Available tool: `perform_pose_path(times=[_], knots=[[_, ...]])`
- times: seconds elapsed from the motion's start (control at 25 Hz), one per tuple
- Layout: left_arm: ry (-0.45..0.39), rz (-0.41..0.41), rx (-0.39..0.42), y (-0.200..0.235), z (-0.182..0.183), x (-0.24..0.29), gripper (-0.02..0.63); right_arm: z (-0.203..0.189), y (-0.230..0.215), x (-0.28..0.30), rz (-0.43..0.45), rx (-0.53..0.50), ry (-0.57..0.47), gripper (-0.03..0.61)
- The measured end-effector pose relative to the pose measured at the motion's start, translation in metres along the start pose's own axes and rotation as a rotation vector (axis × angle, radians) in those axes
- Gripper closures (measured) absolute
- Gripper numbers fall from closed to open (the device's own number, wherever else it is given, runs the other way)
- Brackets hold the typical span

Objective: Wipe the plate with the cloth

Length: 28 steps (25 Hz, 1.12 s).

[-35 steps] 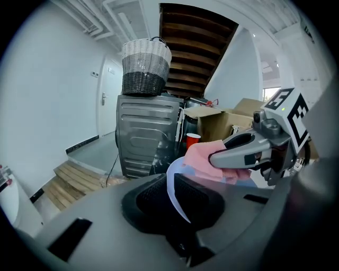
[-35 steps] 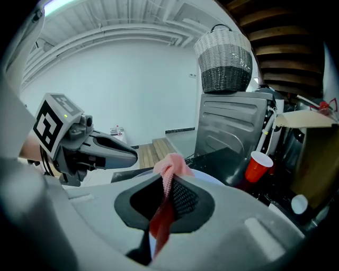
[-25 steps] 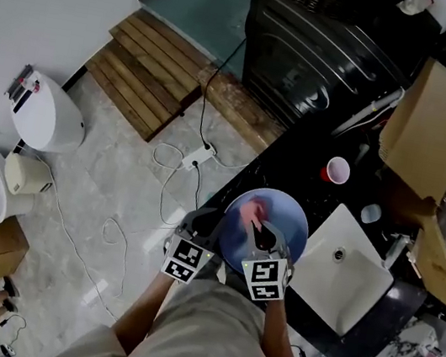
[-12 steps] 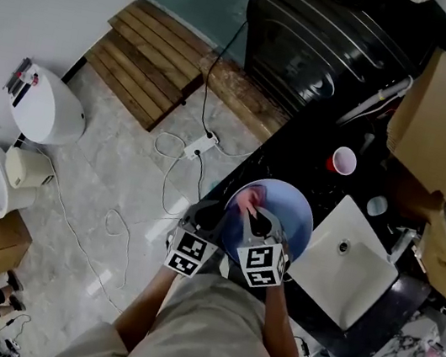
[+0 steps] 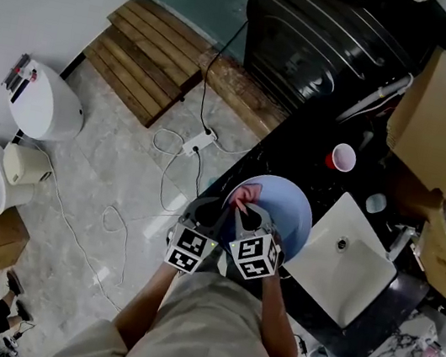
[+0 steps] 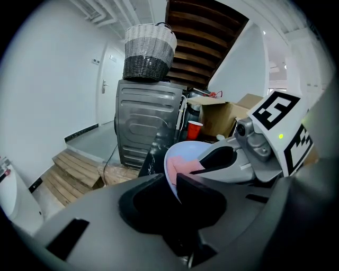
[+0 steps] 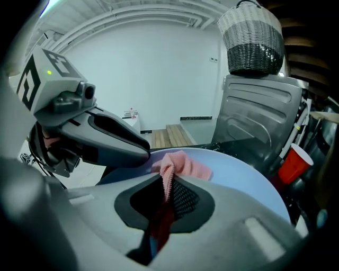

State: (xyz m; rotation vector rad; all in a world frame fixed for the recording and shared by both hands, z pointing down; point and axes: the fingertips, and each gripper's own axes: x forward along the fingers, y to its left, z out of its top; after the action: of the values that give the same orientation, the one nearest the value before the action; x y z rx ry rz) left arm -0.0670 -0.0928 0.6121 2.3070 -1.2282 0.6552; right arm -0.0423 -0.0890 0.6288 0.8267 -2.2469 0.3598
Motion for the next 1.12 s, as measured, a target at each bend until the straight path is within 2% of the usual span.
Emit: perform_pose_path(times=[0.56,1.12], knots=[[-0.012,0.001,-0.046,0.003,0.001,0.003,0.545,-0.003,0.024,0.002,0.094,-0.095,0.027,0.554],[0.014,-0.012,-0.070,0.001,-0.008,0.009,0.548,-0.018,0.045,-0.011,0.167,-0.189,0.079,0.554]])
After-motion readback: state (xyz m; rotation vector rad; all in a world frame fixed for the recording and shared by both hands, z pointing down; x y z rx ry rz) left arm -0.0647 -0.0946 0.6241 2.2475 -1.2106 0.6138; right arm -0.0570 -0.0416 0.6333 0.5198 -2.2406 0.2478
